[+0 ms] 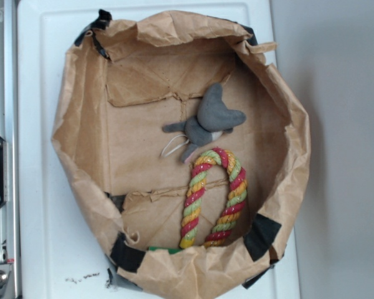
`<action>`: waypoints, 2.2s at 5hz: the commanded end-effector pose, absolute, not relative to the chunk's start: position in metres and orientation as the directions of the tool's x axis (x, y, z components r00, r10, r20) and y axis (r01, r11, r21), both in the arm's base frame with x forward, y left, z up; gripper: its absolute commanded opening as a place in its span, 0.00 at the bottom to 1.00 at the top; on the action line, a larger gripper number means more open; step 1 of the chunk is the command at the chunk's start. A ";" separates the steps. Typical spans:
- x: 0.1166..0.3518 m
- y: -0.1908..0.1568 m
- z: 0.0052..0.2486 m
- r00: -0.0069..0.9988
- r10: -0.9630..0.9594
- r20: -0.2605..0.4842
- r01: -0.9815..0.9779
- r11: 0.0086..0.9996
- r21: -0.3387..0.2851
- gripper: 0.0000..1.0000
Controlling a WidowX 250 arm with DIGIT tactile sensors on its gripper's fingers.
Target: Grab the gray animal.
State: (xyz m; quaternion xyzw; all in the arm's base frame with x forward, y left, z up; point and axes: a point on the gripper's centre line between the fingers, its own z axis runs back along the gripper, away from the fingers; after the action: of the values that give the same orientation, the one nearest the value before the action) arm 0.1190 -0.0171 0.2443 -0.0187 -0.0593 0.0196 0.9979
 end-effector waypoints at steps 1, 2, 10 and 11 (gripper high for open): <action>0.119 -0.017 0.244 0.992 0.041 0.118 -0.037 0.999 -0.040 1.00; 0.133 -0.021 0.234 0.983 0.137 0.122 -0.135 0.990 -0.026 1.00; 0.278 0.008 0.117 0.811 0.513 0.282 -0.503 0.857 -0.113 1.00; 0.289 0.029 0.114 0.788 0.530 0.313 -0.534 0.842 -0.080 1.00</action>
State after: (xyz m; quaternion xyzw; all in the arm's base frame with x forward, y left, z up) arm 0.2786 0.0187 0.0987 0.0122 -0.1371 0.2695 0.9531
